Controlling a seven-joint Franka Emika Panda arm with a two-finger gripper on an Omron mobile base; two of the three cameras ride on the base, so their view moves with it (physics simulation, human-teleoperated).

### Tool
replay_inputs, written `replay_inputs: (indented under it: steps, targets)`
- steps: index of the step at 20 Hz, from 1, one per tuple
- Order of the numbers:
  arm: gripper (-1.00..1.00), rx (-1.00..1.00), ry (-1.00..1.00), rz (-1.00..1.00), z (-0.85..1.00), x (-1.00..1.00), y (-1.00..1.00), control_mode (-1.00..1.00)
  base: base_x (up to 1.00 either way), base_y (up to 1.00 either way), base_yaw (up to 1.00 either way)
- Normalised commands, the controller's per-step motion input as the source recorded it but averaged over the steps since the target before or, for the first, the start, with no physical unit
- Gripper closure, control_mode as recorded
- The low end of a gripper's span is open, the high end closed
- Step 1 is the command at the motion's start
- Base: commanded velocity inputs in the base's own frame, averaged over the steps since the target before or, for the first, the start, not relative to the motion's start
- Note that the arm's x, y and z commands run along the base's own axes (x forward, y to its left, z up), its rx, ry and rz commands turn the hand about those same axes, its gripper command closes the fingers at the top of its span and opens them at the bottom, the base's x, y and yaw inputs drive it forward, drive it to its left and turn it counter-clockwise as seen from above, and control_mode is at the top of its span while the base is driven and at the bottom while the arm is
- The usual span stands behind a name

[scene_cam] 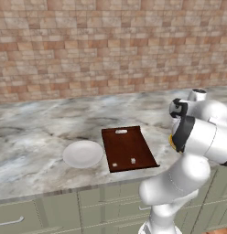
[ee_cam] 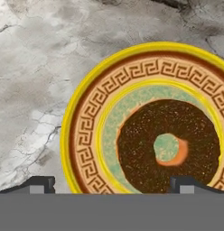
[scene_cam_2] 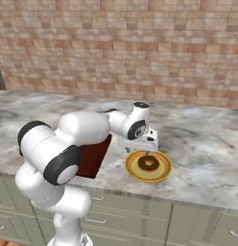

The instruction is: Move the dessert items from the plates to the tray.

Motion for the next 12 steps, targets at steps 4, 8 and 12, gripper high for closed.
replay_inputs:
  steps: [4, 8, 12]
  targets:
    - [-1.00, 0.00, 0.00, 0.00, -0.08, 0.08, -0.16, -1.00, 0.00, 0.00, 0.00]
    - [-1.00, 0.00, 0.00, 0.00, -0.11, 0.09, -0.14, -1.00, 0.00, 0.00, 0.00]
    - [-1.00, 0.00, 0.01, 0.00, -0.14, 0.10, 0.00, -1.00, 0.00, 0.00, 0.00]
